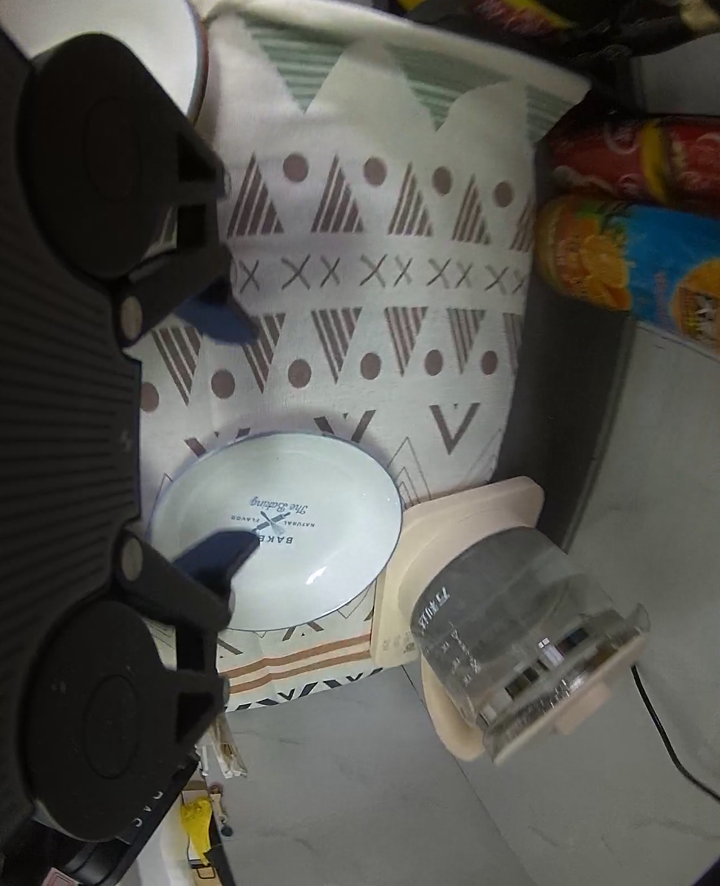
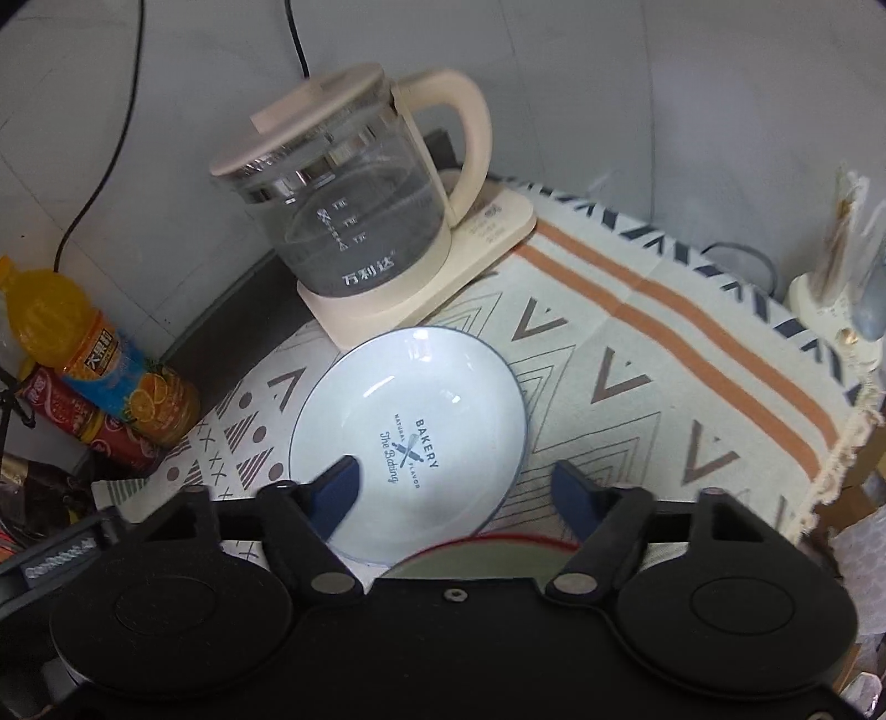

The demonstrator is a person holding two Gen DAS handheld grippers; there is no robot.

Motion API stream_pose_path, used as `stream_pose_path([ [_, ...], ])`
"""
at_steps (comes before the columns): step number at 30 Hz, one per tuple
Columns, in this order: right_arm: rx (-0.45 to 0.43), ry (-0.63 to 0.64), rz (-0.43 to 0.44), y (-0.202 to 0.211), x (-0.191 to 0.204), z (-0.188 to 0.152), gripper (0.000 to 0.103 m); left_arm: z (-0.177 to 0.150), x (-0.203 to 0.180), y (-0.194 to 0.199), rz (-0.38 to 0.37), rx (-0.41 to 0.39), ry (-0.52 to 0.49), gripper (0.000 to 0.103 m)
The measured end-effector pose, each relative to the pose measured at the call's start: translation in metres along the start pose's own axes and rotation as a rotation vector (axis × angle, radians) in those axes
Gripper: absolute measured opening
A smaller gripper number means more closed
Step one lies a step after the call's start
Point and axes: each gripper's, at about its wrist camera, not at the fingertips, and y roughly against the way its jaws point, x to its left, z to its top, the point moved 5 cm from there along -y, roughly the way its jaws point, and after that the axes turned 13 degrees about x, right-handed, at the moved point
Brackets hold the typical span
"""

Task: Organize plates and bowls
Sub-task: 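Move both grippers to the white 'BAKERY' plate beside the kettle, then close both grippers on the rim of the 'BAKERY' plate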

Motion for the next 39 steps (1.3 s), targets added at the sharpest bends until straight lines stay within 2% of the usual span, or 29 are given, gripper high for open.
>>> stream_pose_path([
  [6, 0.085, 0.001, 0.038, -0.025, -0.011, 0.024, 0.041, 0.007, -0.005, -0.026, 0.001, 0.035, 0.055, 0.048],
  [8, 0.119, -0.01, 0.043, -0.035, -0.016, 0.031, 0.038, 0.008, -0.005, -0.034, -0.008, 0.063, 0.066, 0.045],
  [9, 0.134, -0.016, 0.044, -0.04, -0.019, 0.034, 0.037, 0.009, -0.004, -0.038, -0.012, 0.074, 0.076, 0.04],
  [13, 0.189, -0.029, 0.053, -0.058, -0.028, 0.044, 0.036, 0.011, -0.004, -0.05, -0.008, 0.087, 0.101, 0.033],
  [22, 0.279, -0.024, 0.051, -0.088, -0.037, 0.05, 0.028, 0.012, -0.001, -0.073, 0.008, 0.115, 0.127, 0.021],
  [25, 0.308, -0.029, 0.064, -0.095, -0.039, 0.049, 0.024, 0.008, 0.002, -0.083, 0.002, 0.139, 0.142, 0.014],
  [29, 0.328, -0.07, 0.083, -0.103, -0.047, 0.049, 0.013, 0.004, 0.0, -0.085, 0.004, 0.126, 0.131, 0.011],
  [33, 0.324, -0.085, 0.111, -0.102, -0.05, 0.047, 0.012, 0.006, -0.003, -0.077, 0.008, 0.1, 0.114, 0.009],
  [39, 0.255, -0.049, 0.157, -0.08, -0.042, 0.048, 0.006, 0.012, -0.002, -0.051, -0.007, 0.04, 0.097, 0.009],
])
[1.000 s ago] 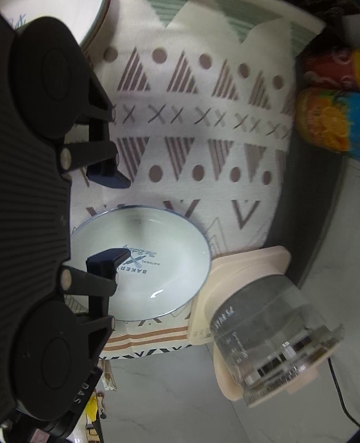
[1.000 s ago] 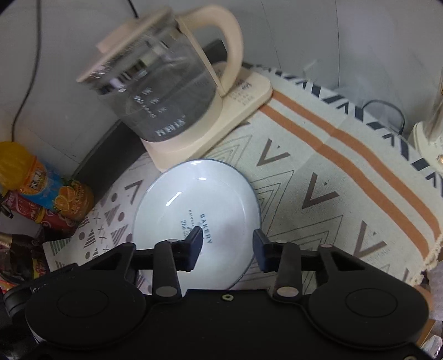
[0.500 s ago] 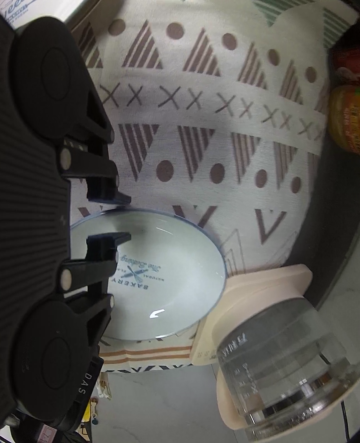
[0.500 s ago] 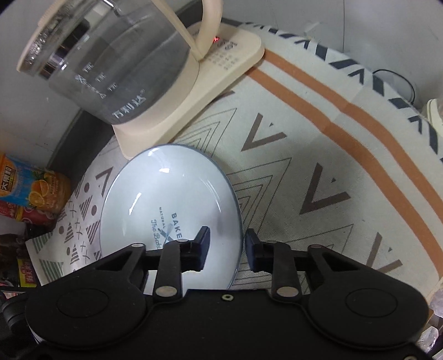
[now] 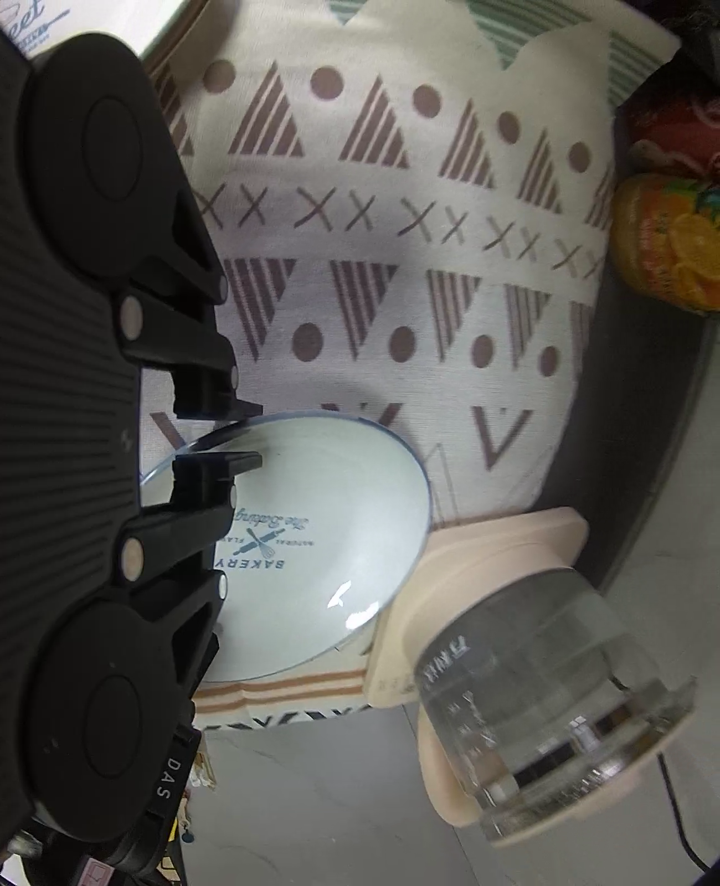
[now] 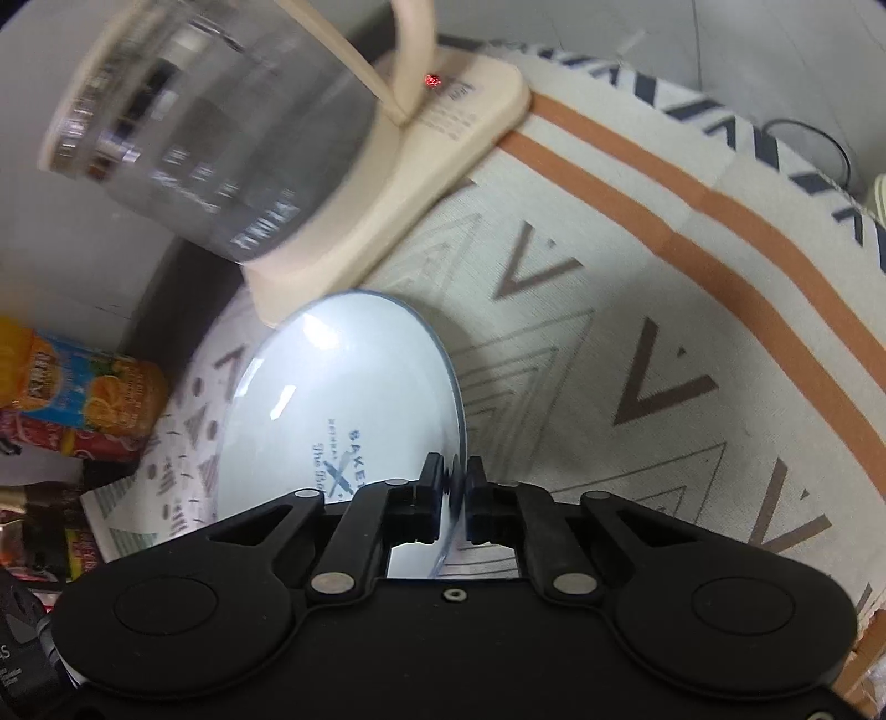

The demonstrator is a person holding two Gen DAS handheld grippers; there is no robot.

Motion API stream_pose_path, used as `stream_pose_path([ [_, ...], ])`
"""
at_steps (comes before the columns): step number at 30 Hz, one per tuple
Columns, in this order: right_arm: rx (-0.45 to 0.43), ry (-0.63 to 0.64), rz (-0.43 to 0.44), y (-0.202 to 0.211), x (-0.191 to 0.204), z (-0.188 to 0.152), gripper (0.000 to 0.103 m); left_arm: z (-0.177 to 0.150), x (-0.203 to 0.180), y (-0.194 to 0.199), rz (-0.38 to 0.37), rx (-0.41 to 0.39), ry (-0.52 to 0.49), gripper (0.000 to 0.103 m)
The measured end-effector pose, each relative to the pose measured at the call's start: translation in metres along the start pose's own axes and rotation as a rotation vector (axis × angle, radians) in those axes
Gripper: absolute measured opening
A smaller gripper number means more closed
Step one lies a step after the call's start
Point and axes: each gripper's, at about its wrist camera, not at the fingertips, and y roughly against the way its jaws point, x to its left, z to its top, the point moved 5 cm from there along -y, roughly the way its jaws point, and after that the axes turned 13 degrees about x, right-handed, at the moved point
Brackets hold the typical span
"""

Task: Organize plates and bowls
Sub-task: 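Close both grippers on the rim of the 'BAKERY' plate, then carry the 'BAKERY' plate with both grippers and lower it onto the 'Sweet' plate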

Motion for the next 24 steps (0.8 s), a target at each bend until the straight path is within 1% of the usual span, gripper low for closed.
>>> stream_pose_path([
  [3, -0.037, 0.031, 0.009, 0.007, 0.011, -0.003, 0.007, -0.001, 0.004, 0.009, 0.001, -0.016, 0.001, 0.009],
  [11, -0.073, 0.056, 0.019, 0.011, 0.038, -0.023, 0.007, -0.009, 0.019, 0.043, -0.006, -0.068, -0.025, 0.009],
  [17, -0.096, 0.086, 0.028, 0.011, 0.061, -0.043, 0.007, -0.016, 0.042, 0.07, -0.008, -0.1, -0.03, 0.009],
  [24, -0.118, 0.118, 0.033, 0.013, 0.096, -0.077, 0.008, -0.029, 0.074, 0.101, -0.012, -0.128, -0.038, 0.009],
])
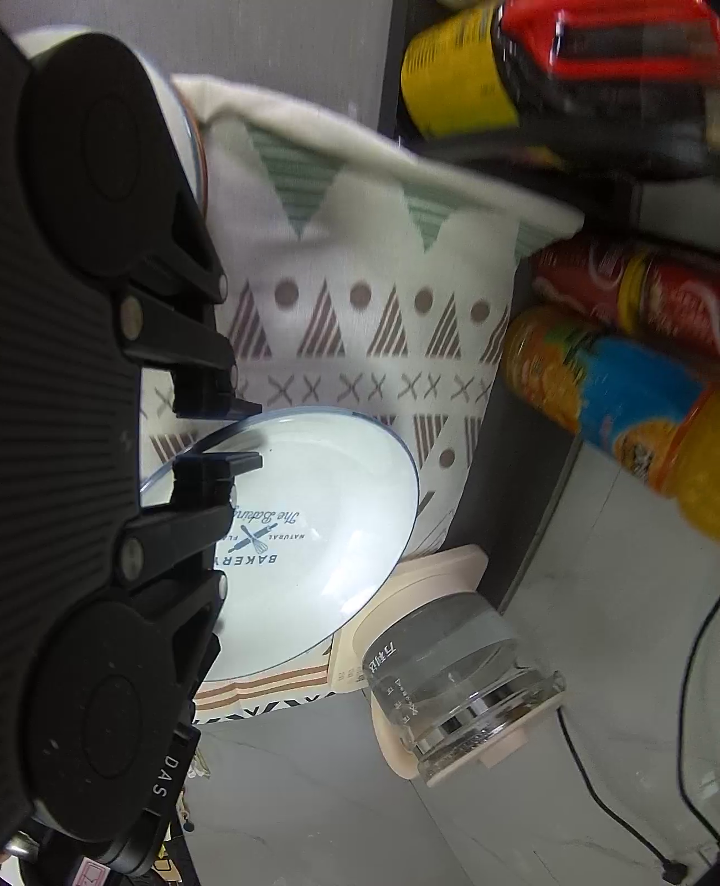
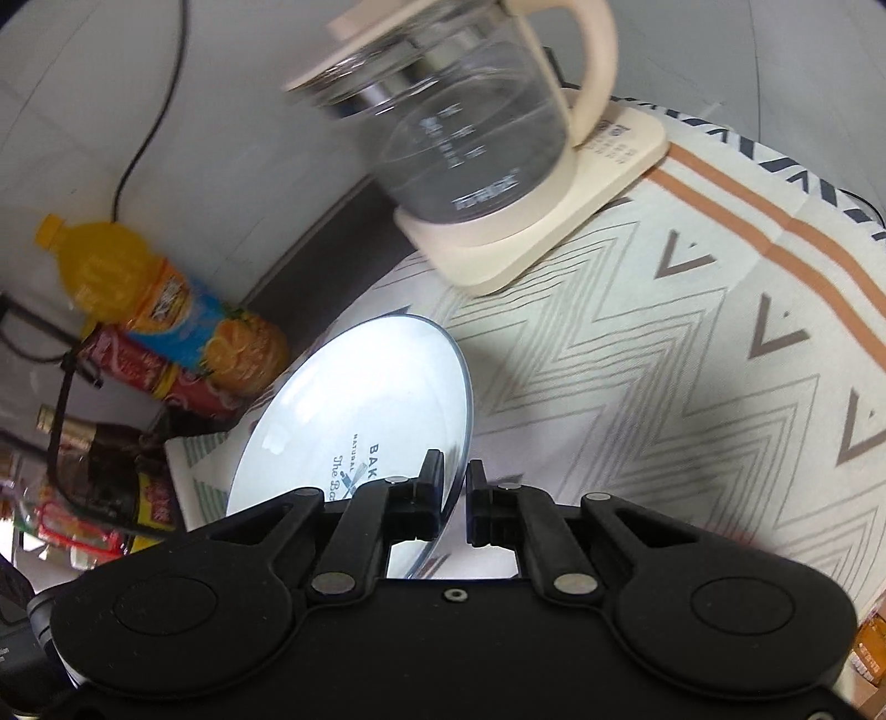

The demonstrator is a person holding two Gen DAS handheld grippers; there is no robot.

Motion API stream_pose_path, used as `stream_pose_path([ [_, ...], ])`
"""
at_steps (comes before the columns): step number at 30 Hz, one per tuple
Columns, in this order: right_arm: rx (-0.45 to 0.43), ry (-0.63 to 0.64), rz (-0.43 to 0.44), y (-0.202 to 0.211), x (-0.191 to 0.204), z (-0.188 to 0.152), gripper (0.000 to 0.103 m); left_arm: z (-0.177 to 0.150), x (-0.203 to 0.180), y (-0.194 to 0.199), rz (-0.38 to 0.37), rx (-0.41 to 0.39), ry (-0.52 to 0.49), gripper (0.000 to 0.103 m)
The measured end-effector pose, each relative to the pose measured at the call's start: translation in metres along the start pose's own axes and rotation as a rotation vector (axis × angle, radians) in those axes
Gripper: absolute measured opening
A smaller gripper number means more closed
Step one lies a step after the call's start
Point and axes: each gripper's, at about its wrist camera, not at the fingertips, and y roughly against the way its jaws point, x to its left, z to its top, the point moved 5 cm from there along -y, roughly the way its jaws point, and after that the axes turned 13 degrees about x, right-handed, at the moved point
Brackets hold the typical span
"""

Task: Organize plates and bowls
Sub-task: 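Carry the 'BAKERY' plate with both grippers and lower it onto the 'Sweet' plate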

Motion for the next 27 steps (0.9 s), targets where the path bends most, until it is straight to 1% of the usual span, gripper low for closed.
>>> stream_pose_path([
  [10, -0.024, 0.021, 0.012, 0.0, 0.043, -0.046, 0.008, -0.019, 0.042, 0.036, 0.007, -0.019, -0.029, 0.009],
  [16, -0.022, 0.04, 0.021, -0.002, 0.059, -0.07, 0.008, -0.034, 0.059, 0.051, 0.022, -0.033, -0.022, 0.009],
  [23, -0.021, 0.093, 0.014, -0.001, 0.068, -0.09, 0.009, -0.052, 0.068, 0.06, 0.024, -0.052, 0.003, 0.009],
  [27, -0.019, 0.13, 0.019, 0.001, 0.07, -0.098, 0.009, -0.066, 0.07, 0.07, 0.032, -0.083, 0.012, 0.009],
])
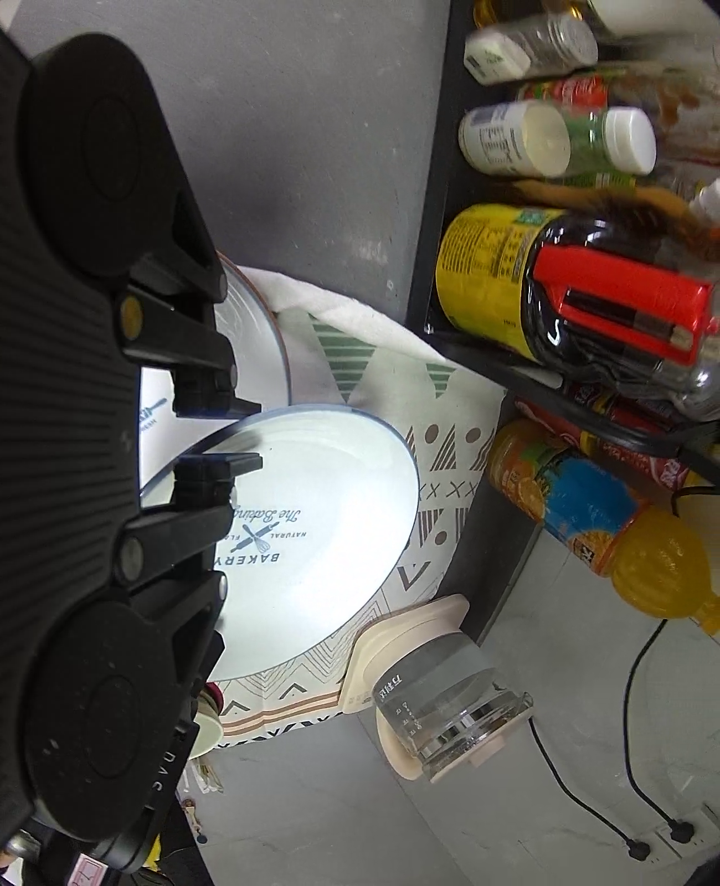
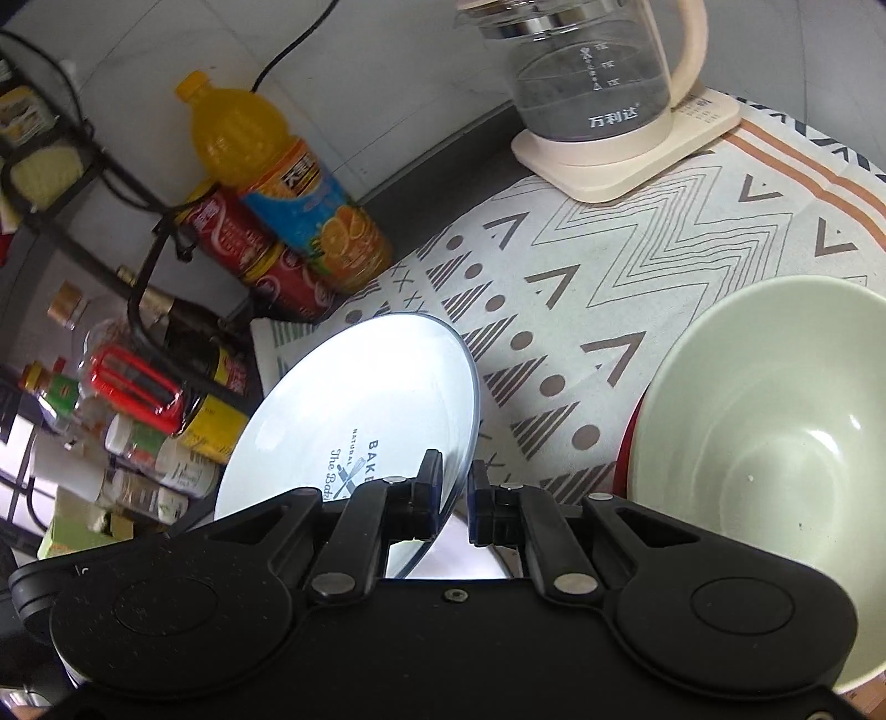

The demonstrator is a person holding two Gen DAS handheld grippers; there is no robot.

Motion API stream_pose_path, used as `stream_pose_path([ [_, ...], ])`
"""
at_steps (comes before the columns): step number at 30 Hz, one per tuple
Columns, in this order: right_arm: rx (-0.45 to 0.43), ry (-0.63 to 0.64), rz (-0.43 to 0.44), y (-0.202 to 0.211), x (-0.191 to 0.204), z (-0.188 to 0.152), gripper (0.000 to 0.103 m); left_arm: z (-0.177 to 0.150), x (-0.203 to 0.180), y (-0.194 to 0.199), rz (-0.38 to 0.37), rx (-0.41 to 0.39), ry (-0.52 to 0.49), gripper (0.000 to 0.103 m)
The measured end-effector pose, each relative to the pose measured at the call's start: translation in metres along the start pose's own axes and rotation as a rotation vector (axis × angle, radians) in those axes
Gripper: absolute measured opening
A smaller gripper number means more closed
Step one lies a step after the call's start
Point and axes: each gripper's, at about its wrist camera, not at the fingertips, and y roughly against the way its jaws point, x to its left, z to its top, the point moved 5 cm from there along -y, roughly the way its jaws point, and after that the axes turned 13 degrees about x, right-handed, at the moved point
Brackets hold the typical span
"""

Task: Organize plates and bowls
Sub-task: 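Carry the 'BAKERY' plate with both grippers and lower it onto the 'Sweet' plate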

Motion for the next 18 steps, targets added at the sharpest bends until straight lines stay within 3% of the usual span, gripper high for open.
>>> stream_pose_path([
  [7, 0.001, 0.099, 0.017, 0.012, 0.005, -0.02, 0.01, -0.038, 0.007, 0.019, 0.023, -0.043, 0.051, 0.009],
  [18, 0.046, 0.206, 0.019, 0.025, 0.004, -0.062, 0.01, -0.095, 0.026, 0.024, 0.038, -0.045, 0.139, 0.009],
])
